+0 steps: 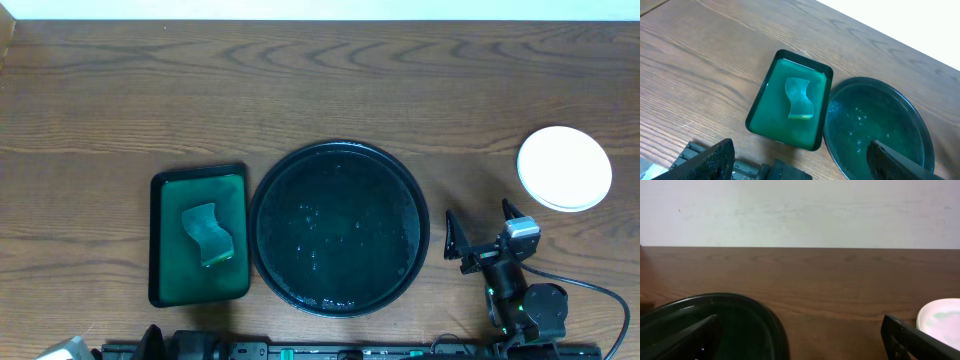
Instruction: Clean dirty plates on tray and stack at the side
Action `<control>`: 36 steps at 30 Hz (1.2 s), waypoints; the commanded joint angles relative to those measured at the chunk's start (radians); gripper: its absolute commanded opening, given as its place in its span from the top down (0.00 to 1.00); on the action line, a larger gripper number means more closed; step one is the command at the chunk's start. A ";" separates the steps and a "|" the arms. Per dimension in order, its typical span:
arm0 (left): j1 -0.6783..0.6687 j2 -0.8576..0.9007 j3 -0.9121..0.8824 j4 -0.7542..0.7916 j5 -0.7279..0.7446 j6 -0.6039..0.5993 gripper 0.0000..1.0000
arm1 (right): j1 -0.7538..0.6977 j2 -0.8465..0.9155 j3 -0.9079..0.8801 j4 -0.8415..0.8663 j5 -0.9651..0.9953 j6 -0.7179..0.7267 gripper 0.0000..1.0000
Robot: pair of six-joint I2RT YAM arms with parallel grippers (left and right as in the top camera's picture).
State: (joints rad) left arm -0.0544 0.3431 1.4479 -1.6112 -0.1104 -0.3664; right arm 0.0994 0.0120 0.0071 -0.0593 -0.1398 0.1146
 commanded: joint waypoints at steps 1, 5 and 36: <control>-0.003 0.000 0.005 -0.078 0.002 -0.005 0.15 | -0.014 -0.006 -0.002 -0.005 0.004 0.012 0.01; -0.003 0.000 0.005 -0.078 0.002 -0.005 0.15 | -0.014 -0.006 -0.002 -0.005 0.004 0.012 0.01; 0.054 -0.188 -0.475 0.948 -0.002 -0.010 0.15 | -0.014 -0.006 -0.002 -0.005 0.005 0.012 0.01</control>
State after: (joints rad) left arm -0.0067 0.2111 1.0733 -0.7277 -0.1177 -0.3695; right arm 0.0994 0.0120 0.0071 -0.0593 -0.1390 0.1146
